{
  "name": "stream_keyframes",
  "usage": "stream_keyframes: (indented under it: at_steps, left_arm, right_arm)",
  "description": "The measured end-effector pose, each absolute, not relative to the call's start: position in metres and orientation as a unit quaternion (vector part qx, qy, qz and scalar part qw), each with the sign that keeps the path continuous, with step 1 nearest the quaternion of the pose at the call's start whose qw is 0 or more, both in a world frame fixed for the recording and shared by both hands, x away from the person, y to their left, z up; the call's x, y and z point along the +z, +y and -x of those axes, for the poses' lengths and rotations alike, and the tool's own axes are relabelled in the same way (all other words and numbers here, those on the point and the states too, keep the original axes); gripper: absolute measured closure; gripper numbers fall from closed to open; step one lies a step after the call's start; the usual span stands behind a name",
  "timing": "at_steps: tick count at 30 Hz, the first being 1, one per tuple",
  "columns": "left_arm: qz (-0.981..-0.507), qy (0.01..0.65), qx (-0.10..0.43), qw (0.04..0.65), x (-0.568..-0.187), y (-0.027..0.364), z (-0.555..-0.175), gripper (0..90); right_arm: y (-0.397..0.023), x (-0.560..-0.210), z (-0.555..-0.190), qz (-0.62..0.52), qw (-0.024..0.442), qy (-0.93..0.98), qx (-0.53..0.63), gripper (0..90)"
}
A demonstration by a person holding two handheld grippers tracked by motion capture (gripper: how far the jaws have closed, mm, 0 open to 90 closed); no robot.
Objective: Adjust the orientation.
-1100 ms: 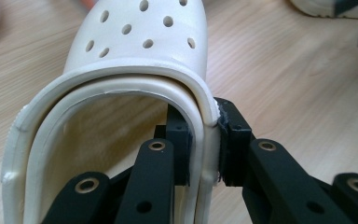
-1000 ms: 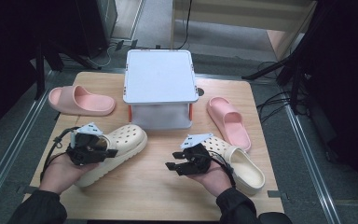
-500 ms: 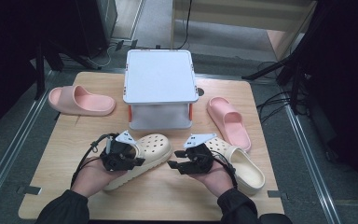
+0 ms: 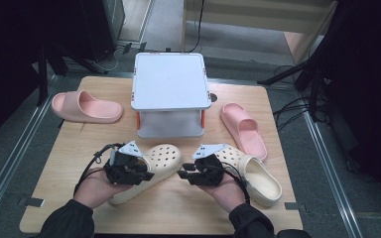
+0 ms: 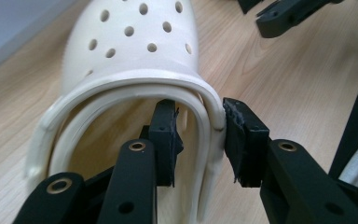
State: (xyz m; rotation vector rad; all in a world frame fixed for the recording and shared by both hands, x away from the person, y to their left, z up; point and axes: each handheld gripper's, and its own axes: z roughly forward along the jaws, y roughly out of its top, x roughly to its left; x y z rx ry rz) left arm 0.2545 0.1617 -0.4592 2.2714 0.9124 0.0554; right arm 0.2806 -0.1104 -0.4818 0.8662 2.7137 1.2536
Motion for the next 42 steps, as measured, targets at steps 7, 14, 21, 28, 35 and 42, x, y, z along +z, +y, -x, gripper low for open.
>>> stream_keyframes:
  at_steps: [7, 14, 21, 28, 35, 42]
  left_arm:
    - [-0.869, 0.344, 0.016, 0.356, -0.446, 0.18, -0.249, 72.8]
    - [-0.86, 0.36, 0.043, 0.359, -0.439, 0.199, -0.246, 73.6]
    - [-0.846, 0.399, 0.043, 0.35, -0.449, 0.23, -0.259, 85.7]
    - [-0.841, 0.416, 0.039, 0.343, -0.467, 0.243, -0.27, 88.4]
    - [-0.841, 0.429, 0.013, 0.328, -0.484, 0.252, -0.278, 89.3]
    - [-0.838, 0.434, 0.011, 0.332, -0.49, 0.246, -0.277, 89.4]
  right_arm:
    - [-0.105, -0.486, -0.282, -0.288, 0.021, 0.863, 0.415, 80.5]
    - [-0.098, -0.489, -0.278, -0.286, 0.027, 0.865, 0.411, 82.2]
    - [-0.092, -0.491, -0.274, -0.278, 0.024, 0.868, 0.411, 88.7]
    - [-0.084, -0.497, -0.271, -0.281, 0.017, 0.865, 0.416, 89.8]
    - [-0.071, -0.505, -0.266, -0.271, 0.003, 0.874, 0.402, 89.9]
    - [-0.063, -0.512, -0.271, -0.278, 0.008, 0.879, 0.388, 89.8]
